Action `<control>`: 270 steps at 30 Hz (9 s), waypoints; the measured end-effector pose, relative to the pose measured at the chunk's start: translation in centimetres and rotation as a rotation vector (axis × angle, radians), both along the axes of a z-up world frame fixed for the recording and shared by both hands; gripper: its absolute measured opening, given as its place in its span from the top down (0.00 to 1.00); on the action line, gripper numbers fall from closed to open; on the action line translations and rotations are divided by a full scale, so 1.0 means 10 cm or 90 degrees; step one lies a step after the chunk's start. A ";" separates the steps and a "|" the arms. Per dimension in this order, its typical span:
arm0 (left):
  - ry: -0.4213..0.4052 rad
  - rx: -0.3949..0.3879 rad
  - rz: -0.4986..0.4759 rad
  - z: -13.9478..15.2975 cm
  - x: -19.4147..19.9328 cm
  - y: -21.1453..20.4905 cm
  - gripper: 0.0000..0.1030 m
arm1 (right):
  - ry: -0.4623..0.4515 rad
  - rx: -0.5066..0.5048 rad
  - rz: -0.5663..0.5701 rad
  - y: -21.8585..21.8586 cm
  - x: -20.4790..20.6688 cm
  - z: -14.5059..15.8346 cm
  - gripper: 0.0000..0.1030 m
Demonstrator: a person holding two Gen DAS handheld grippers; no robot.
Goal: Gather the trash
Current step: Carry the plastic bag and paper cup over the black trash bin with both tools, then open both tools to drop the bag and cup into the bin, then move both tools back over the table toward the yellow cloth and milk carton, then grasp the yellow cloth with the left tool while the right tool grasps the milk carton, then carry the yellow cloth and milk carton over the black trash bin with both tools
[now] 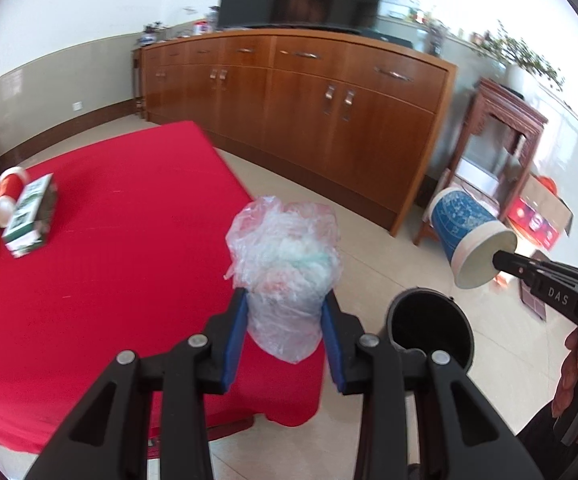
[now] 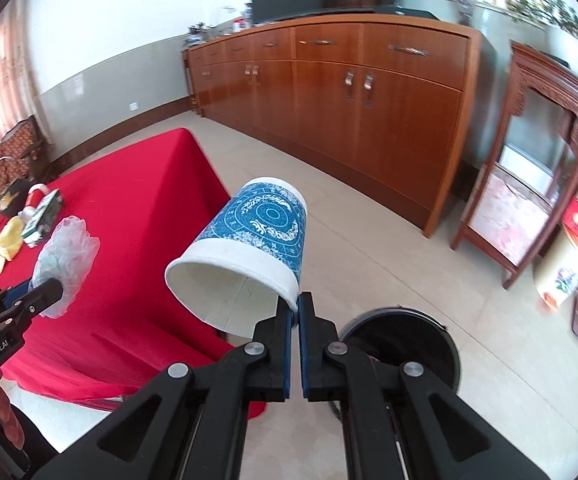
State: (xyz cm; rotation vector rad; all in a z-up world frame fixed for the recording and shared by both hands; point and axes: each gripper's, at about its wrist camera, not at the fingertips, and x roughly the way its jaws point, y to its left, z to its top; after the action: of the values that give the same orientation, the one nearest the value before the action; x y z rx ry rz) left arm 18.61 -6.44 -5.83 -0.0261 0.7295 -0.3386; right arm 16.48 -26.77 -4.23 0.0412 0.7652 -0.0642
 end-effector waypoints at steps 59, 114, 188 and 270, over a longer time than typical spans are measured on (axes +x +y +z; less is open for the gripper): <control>0.137 0.149 -0.153 -1.13 0.22 -1.79 0.00 | 0.256 -0.073 -0.174 -2.04 -0.02 -1.77 0.00; -0.058 0.060 0.247 0.20 -0.36 1.13 0.00 | -0.025 -0.020 0.134 1.10 0.31 0.09 0.00; 0.063 0.025 0.380 -0.26 0.76 3.20 0.79 | 0.051 -0.026 0.407 4.25 2.15 -0.42 0.46; 0.134 0.108 -0.255 -0.85 0.19 -1.95 0.79 | 0.165 -0.015 -0.075 -1.45 -0.29 -1.11 0.46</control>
State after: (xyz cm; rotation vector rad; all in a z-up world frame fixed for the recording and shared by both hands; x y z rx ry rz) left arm 20.49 -25.91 -14.31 0.2511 0.9706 -0.6621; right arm 13.62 -41.31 -15.30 0.0558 1.0201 -0.1938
